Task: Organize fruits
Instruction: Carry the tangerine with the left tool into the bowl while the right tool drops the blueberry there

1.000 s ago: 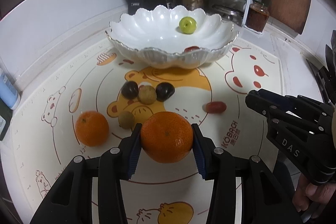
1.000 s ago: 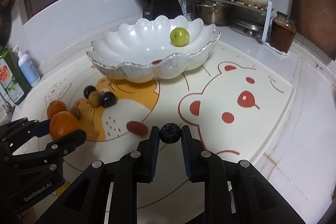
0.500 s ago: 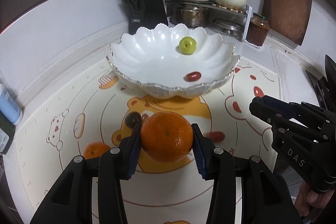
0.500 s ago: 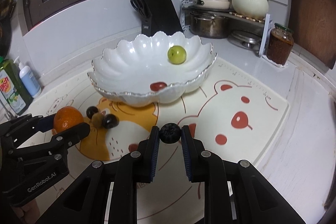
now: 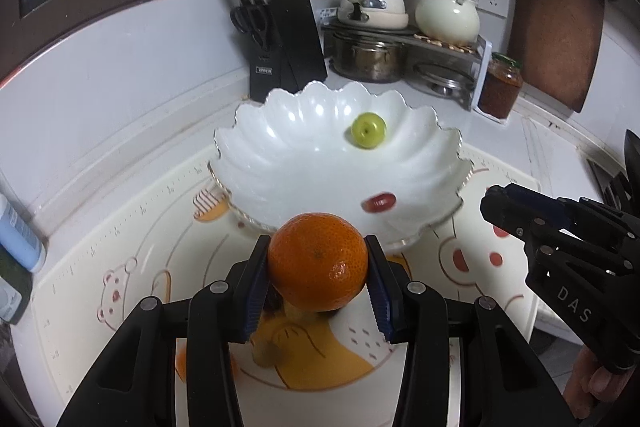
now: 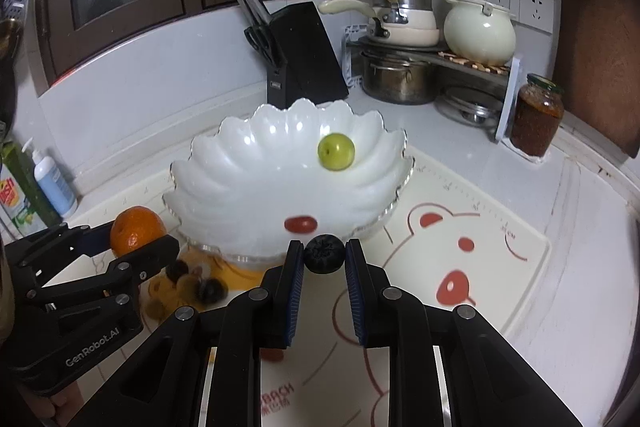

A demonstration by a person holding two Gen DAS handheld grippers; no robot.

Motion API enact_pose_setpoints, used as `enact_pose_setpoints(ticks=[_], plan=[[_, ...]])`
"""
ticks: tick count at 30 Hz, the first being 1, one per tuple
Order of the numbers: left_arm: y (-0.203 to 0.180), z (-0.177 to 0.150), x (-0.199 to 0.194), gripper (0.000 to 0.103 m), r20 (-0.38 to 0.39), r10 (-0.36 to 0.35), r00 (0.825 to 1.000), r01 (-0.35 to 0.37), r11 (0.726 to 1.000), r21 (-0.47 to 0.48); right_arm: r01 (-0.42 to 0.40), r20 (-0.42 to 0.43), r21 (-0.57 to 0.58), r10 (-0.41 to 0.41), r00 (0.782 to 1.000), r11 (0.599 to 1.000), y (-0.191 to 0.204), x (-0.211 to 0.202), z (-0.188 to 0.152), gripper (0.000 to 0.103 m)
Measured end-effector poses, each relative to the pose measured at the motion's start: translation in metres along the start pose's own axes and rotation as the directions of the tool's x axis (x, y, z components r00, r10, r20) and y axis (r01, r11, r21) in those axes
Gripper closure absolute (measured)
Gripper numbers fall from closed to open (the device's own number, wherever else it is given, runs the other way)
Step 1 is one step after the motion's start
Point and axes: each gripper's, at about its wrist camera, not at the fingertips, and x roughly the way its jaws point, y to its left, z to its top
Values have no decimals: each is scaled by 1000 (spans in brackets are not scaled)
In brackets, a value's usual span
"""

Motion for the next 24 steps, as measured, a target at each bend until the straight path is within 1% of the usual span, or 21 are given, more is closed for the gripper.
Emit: enact_pose_setpoints(ticks=[12, 24], plan=[[15, 27, 19, 59, 22, 23, 1000, -23, 1000, -3, -2, 3, -11, 2, 1000, 1000, 4, 23, 29, 81], [17, 37, 52, 58, -40, 13, 999, -13, 1000, 11, 0, -42, -2, 0, 999, 1000, -4, 50, 37, 81]])
